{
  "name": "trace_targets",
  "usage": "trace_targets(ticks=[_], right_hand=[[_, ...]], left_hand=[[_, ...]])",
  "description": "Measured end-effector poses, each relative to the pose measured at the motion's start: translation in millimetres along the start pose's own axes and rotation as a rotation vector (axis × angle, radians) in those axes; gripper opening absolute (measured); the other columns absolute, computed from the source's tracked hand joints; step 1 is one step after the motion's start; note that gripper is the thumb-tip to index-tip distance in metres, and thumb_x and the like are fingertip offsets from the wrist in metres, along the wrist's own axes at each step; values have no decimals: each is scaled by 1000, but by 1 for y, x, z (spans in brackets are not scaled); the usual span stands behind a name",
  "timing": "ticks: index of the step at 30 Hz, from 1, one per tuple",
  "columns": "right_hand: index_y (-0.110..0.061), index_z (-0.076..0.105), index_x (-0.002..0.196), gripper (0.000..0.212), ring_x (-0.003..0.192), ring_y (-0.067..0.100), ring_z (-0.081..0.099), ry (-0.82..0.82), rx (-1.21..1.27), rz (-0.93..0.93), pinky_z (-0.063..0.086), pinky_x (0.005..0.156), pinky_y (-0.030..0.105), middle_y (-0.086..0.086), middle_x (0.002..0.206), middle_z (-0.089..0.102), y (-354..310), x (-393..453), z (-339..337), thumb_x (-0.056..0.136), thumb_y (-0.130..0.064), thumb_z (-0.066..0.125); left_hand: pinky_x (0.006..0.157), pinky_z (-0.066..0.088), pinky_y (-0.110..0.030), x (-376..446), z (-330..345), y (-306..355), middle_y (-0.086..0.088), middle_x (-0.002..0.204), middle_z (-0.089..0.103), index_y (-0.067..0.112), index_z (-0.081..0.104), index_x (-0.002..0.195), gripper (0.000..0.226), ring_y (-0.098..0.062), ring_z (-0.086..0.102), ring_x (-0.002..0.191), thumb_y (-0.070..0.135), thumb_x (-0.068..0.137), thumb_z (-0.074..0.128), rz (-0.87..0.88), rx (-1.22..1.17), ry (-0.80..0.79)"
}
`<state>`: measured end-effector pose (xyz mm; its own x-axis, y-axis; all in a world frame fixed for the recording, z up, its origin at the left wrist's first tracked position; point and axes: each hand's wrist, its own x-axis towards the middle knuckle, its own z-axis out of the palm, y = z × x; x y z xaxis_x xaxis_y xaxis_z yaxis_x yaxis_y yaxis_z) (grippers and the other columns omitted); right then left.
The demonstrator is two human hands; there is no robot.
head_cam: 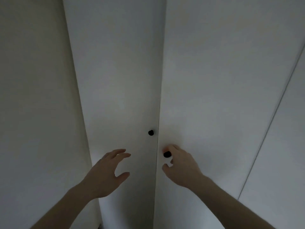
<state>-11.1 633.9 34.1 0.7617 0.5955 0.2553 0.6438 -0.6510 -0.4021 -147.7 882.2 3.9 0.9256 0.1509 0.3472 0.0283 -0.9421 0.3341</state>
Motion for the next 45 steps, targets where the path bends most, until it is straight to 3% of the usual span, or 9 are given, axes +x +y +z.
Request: trace_targets(ticks=[6,16,20,24,28,32,37,41,45], right_hand=[[-37,59,99,23,82,4,63,43,19,-10,56,77,31,-23,94,63,-6,-76,-29,83,-51,65],[-31,67,70,51,73,1,68,149,48,235,59,70,27,-19,72,70,11,-174,-71,73,-81,62],[-35,56,87,45,90,6,65,414,73,293,57,71,31,-19,90,66,20,-212,-73,66,-70,76],[-26,44,129,79,114,8,58,611,141,211,55,85,28,-16,128,52,18,-234,-76,65,-36,89],[-10,36,145,80,133,20,50,894,170,87,52,102,34,4,146,43,10,-244,-85,74,-10,74],[-3,20,158,91,150,26,34,1130,203,124,42,115,51,7,159,32,9,-244,-98,79,19,58],[9,18,156,91,160,27,6,1321,4,199,13,129,48,24,168,8,6,-233,-114,76,21,60],[7,36,151,76,158,37,10,1199,-35,63,21,124,61,27,167,13,7,-210,-101,80,16,62],[-16,47,152,76,156,19,25,866,133,111,34,121,45,2,169,22,26,-166,-80,81,4,68]], left_hand=[[112,32,-26,9,5,13,18,157,34,39,44,147,61,-10,37,141,50,91,66,82,-9,-38],[111,39,-41,19,15,49,13,155,39,37,47,144,61,-19,44,137,50,88,66,219,-52,-71],[112,39,-43,17,33,62,13,154,40,40,47,143,61,-22,45,137,53,85,62,270,-80,-114],[108,43,-44,25,51,79,15,145,43,41,43,139,59,-26,52,129,53,83,61,347,-96,-152],[104,48,-51,40,62,94,4,147,49,44,40,136,60,-32,56,124,54,81,63,396,-110,-140],[105,45,-47,53,66,102,35,142,32,33,53,139,58,-29,53,126,55,86,62,475,-135,-94],[107,44,-48,62,69,101,24,146,38,32,55,137,60,-30,53,128,48,82,70,442,-130,-71],[110,42,-48,75,61,93,17,148,35,45,46,136,61,-28,47,134,47,82,74,388,-112,-61],[106,43,-56,106,50,73,-12,144,39,32,49,138,72,-42,47,125,34,77,85,255,-91,53]])
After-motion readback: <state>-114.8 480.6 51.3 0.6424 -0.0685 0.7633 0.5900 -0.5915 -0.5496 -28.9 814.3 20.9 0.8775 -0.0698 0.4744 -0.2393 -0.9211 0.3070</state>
